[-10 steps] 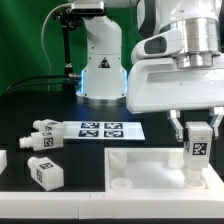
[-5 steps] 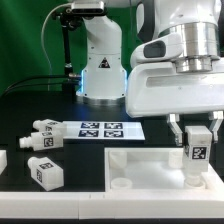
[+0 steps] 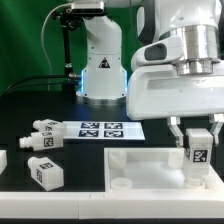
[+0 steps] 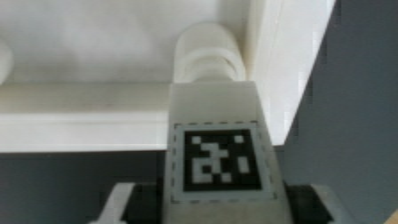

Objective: Assemble one leg

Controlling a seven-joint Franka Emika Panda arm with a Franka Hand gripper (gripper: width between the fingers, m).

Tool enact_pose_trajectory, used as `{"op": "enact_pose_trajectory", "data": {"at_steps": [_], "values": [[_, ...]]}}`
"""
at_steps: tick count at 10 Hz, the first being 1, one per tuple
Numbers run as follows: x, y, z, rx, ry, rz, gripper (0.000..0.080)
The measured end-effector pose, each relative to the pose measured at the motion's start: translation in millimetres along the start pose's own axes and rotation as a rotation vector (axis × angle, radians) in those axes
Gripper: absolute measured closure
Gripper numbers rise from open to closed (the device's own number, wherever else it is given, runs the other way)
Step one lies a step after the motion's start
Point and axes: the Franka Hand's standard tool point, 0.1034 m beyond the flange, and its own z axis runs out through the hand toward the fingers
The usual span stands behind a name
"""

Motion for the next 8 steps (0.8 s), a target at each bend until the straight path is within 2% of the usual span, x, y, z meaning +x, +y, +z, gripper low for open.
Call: {"op": "enact_pose_trajectory", "data": {"at_steps": [4,8], "values": [[-5.2,-1.2,10.7,-0.004,0.026,-0.006,0.0514],[-6.1,-1.0,10.4,-0.01,0.067,-0.014,0.0507]]}}
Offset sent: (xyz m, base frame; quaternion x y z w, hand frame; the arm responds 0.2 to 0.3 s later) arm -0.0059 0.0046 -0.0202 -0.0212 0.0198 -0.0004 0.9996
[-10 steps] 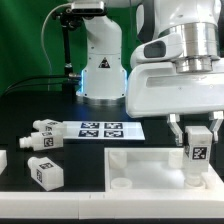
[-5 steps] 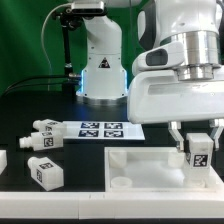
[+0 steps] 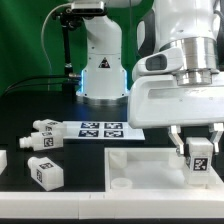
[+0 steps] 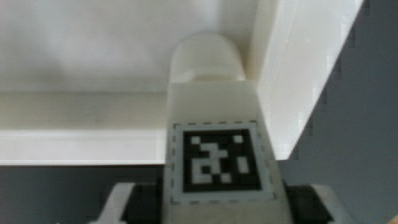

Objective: Assemble one leg

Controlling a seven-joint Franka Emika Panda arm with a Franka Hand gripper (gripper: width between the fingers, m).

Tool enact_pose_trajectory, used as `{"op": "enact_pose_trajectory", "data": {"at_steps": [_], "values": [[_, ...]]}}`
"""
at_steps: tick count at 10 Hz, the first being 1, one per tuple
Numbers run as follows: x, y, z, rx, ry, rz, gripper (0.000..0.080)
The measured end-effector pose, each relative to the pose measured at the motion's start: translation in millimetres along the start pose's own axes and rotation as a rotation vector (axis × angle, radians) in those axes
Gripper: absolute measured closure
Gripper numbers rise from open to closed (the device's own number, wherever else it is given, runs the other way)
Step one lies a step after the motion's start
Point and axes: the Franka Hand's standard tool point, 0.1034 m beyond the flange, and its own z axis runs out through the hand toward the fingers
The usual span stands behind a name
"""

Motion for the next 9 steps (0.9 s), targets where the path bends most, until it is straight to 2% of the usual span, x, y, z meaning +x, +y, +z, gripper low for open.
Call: {"op": "enact_pose_trajectory", "data": {"at_steps": [1,2,3,6,9], "values": [[-0.2,-0.2,0.1,0.0,-0.001,-0.002,0.0507],[-1.0,-0.3,0.5,0.0,-0.008,-0.005,0.033],[-0.8,0.3,0.1,0.0,-0.049,-0.002,0.0192],[15.9,2.8,-8.9,0.003,-0.263,0.021,0.0152],[20.7,3.5,-5.6,-0.006,-0.446,0.054,0.0151]]}}
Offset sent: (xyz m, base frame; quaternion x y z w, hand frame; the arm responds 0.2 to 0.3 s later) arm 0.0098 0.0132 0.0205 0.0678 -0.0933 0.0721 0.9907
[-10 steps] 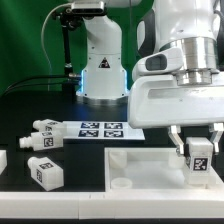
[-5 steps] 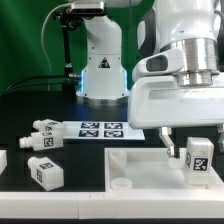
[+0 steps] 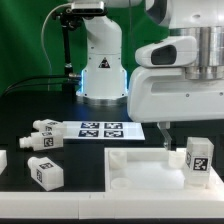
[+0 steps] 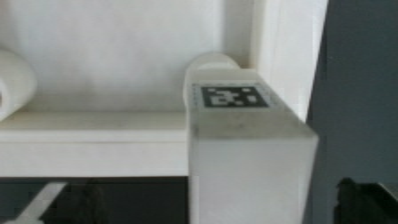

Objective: Assemble one leg

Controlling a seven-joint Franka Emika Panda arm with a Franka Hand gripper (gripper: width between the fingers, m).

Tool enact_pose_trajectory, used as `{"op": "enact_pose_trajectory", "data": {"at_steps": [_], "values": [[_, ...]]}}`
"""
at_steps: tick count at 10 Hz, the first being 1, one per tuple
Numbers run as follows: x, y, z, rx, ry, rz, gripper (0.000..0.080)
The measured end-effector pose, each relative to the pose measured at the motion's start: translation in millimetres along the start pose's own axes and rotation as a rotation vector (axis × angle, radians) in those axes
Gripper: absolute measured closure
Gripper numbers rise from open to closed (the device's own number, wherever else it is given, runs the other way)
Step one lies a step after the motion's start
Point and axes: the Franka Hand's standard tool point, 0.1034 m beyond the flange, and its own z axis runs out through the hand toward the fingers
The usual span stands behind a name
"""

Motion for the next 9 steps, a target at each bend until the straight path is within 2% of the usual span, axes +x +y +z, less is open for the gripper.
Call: {"op": "enact_pose_trajectory", "data": {"at_steps": [1,4,6,7,8,9], "values": [[-1.7,-4.0,3.3,0.002,-0.011,0.013,0.0151],[-7.0,-0.1,5.8,-0.003,-0.046,0.037,0.0151],[-7.3,0.0,6.2,-0.003,-0.046,0.037,0.0408],[-7.5,-0.7,6.2,-0.003,-0.046,0.116,0.0408],[-7.5,-1.1,6.2,-0.005,-0.046,0.191,0.0515],[-7.6,-1.1,6.2,-0.007,-0.046,0.248,0.0515]]}}
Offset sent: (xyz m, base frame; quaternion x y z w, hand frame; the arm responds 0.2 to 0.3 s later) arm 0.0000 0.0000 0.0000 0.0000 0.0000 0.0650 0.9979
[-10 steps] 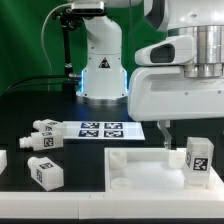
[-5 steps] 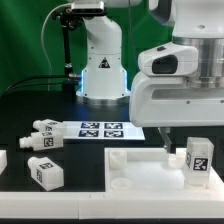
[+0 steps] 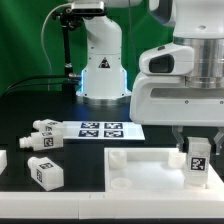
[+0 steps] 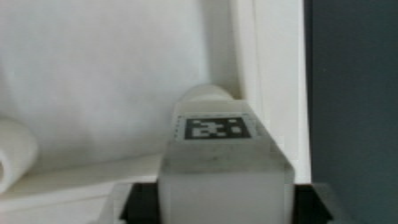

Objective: Assemble one leg

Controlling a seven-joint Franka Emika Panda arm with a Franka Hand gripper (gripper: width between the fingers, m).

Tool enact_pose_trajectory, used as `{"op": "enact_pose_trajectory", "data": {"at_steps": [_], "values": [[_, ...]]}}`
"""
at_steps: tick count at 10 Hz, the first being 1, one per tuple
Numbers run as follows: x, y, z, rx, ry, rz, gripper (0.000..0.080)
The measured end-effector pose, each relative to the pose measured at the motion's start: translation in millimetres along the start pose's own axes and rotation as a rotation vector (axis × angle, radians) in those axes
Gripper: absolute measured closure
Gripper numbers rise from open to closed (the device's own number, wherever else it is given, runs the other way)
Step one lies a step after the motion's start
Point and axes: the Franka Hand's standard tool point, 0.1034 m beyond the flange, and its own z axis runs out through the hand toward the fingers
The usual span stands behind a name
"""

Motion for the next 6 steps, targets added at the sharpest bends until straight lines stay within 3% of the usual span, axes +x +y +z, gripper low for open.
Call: {"op": "enact_pose_trajectory", "data": {"at_steps": [4,6], "values": [[-3.1,-0.2,0.5,-0.018,0.006,0.514,0.0515],[-1.4,2.2,1.4,0.01,-0.018,0.854,0.0514]]}}
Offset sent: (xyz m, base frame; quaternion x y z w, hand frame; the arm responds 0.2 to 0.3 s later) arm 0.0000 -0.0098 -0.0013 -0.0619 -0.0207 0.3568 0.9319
